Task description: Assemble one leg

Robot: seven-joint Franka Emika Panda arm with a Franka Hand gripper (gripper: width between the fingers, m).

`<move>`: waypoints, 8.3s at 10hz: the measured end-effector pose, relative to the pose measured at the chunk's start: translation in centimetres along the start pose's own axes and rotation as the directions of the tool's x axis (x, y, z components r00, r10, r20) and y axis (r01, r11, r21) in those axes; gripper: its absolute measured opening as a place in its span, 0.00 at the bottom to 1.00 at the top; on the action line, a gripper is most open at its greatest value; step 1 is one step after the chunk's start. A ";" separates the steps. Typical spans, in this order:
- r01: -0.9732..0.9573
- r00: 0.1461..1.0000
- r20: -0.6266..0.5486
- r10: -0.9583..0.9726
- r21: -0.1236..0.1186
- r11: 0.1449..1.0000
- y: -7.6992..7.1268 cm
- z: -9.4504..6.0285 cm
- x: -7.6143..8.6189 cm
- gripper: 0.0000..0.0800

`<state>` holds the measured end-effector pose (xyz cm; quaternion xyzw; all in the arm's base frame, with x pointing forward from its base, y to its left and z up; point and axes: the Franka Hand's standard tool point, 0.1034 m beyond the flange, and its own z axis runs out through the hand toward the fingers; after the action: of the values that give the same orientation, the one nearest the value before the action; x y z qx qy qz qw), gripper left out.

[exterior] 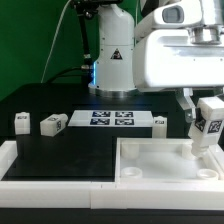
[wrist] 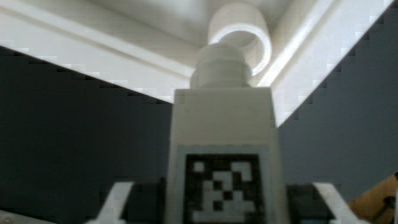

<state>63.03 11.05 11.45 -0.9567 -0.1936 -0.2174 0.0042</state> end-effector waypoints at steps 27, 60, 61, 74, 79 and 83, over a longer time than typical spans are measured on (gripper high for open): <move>0.050 0.990 -0.131 -0.053 -0.030 0.998 -1.6 4.2 -1.9 0.80; -0.885 0.226 0.188 0.956 -0.370 0.282 -1.6 3.7 -0.7 0.58; -0.872 0.272 0.207 0.940 -0.360 0.331 -1.7 3.7 -0.6 0.73; -0.104 0.903 0.421 0.090 0.010 0.995 -1.6 3.9 -0.8 0.50; -0.551 0.725 0.380 0.574 -0.179 0.815 -1.4 4.0 -0.9 0.36; -0.870 0.290 0.194 0.937 -0.354 0.343 -1.5 4.1 -0.9 0.36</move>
Offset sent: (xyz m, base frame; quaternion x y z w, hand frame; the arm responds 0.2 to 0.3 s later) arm 0.0000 0.0000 0.0000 0.0000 0.0000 0.0000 1.0000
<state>63.47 12.47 7.24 -0.9139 0.4059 -0.0110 0.0044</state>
